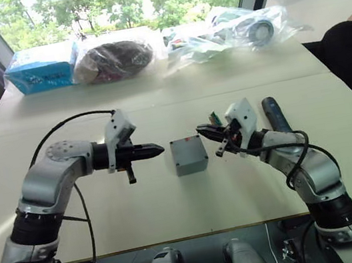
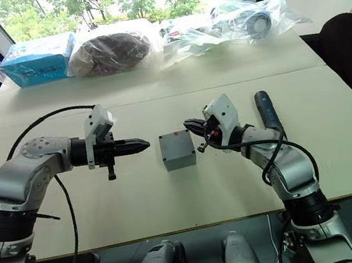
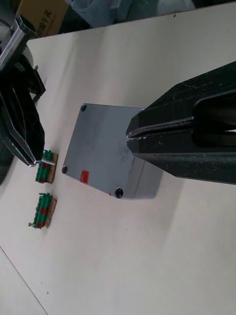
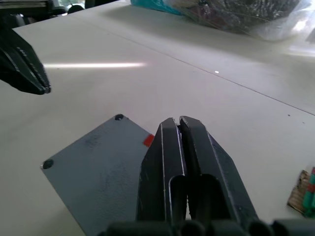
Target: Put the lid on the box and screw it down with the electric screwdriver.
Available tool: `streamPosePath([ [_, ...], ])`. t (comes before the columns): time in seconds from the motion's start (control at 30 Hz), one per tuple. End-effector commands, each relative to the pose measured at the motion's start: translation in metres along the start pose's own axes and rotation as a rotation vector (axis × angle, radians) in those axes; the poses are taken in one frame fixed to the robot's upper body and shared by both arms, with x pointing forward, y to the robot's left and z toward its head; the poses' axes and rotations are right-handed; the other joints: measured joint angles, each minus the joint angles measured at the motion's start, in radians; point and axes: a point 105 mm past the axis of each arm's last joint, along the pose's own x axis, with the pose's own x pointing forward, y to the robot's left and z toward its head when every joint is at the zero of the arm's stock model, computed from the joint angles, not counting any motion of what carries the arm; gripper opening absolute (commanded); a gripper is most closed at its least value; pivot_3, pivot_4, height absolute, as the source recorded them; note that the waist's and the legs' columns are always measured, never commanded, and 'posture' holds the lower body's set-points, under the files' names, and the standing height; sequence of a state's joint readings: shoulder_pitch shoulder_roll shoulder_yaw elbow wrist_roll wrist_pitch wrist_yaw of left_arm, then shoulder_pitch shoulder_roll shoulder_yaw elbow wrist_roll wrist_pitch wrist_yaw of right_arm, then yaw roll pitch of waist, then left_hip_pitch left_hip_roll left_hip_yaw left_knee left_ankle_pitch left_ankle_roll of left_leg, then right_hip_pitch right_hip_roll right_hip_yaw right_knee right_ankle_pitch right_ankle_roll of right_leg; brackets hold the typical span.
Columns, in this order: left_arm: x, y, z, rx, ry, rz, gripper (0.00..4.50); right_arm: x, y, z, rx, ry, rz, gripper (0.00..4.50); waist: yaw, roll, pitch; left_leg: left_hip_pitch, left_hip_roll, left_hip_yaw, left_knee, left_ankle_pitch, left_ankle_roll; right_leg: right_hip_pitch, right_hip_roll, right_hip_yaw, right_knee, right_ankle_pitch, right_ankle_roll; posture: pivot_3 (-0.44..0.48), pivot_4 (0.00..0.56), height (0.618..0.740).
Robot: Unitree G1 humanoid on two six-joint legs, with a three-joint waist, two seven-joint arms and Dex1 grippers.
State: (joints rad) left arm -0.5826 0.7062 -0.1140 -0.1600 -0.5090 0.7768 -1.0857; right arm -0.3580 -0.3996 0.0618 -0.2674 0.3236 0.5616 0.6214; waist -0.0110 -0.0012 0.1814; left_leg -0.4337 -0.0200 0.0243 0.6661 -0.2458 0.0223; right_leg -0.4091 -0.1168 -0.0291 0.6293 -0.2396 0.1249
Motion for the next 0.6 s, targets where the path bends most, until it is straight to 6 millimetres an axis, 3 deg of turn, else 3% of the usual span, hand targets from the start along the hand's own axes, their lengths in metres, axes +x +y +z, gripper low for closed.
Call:
streamPosePath([
  [0.03, 0.0002, -0.0037, 0.0071, 0.036, -0.015, -0.005, 0.00, 0.0024, 0.0049, 0.0065, -0.030, -0.034, 0.004, 0.02, -0.001, 0.000, 0.000, 0.000, 0.000, 0.000, 0.000, 0.000, 0.000, 0.000, 0.000, 0.000, 0.000, 0.000, 0.000, 0.000, 0.150, 0.740],
  [0.6, 0.0034, -0.0028, 0.0065, 0.030, -0.034, 0.009, 0.00, 0.0054, -0.0017, -0.0019, -0.050, -0.002, -0.007, 0.02, 0.000, 0.000, 0.000, 0.000, 0.000, 0.000, 0.000, 0.000, 0.000, 0.000, 0.000, 0.000, 0.000, 0.000, 0.000, 0.000, 0.150, 0.740],
])
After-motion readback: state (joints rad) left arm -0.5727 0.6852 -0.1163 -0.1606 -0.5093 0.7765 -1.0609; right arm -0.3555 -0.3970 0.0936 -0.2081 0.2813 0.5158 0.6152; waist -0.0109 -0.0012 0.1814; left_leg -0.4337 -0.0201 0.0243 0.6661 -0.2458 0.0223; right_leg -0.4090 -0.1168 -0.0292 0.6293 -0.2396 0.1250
